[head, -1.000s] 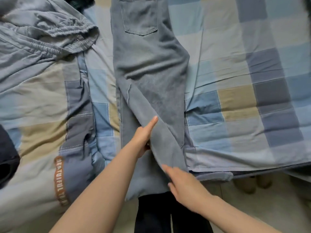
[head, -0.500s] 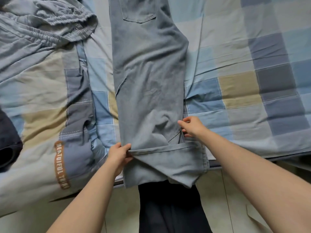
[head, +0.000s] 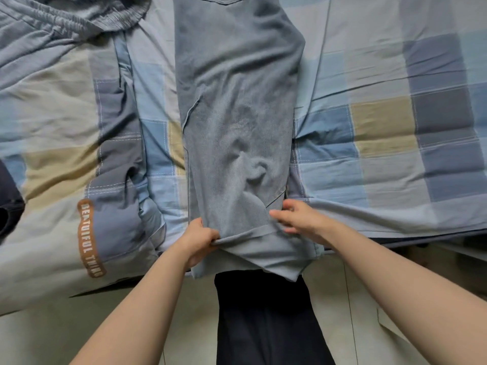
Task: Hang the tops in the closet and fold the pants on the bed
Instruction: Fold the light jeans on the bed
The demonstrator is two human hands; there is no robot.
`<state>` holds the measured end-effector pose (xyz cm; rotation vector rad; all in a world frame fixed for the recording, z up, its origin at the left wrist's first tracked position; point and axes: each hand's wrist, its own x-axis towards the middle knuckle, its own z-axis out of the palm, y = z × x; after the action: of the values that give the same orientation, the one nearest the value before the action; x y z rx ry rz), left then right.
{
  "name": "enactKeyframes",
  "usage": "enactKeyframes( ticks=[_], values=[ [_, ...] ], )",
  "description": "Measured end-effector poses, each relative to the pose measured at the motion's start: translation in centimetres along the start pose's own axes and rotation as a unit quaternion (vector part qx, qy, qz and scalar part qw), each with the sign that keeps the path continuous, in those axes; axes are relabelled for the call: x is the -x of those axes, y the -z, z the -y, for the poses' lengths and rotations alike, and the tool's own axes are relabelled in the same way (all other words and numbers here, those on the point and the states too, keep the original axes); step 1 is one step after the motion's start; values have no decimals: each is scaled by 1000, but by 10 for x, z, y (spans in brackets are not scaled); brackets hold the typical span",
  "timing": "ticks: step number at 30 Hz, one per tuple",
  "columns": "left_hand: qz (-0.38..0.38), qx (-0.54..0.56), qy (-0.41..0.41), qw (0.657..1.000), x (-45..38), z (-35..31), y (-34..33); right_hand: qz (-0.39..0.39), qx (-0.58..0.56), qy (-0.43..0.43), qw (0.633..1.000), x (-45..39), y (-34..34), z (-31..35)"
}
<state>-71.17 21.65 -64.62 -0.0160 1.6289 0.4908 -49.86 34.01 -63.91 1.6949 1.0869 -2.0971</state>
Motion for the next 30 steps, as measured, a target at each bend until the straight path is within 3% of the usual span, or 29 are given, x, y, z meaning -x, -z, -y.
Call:
enactKeyframes(
  ticks=[3,6,8,9,11,13,15,17,19,22,26,30],
  values=[
    [9,-48,-17,999,3,-1,4,59,204,-81,974,11,-1,-8],
    [-10,-142,-59,988,4,-4,3,83,461,-100,878,22,-8,-12],
    [-42,-163,-81,982,4,-5,0,108,528,-133,832,29,-23,-30],
    [-63,-177,-96,977,4,-6,-2,136,517,-166,829,34,-30,-42],
    [-90,-226,-107,964,4,-4,0,194,425,-205,860,48,-41,-66],
    [-119,-247,-91,957,3,3,6,188,341,-160,907,57,-39,-80],
    [-131,-242,-78,958,2,11,11,76,281,-65,955,51,-29,-83],
    [-121,-229,-67,963,2,19,14,-44,141,-60,987,37,-23,-70],
    [-106,-194,-61,973,-2,28,16,-96,0,-59,994,19,-21,-51],
    [-102,-100,-54,988,-2,44,21,-114,-80,-17,990,-2,-25,-27],
    [-68,-10,-60,996,15,54,21,-131,-107,37,985,7,-26,-29],
    [-68,-30,-82,994,24,59,34,-245,-23,81,966,22,8,-45]
  ],
)
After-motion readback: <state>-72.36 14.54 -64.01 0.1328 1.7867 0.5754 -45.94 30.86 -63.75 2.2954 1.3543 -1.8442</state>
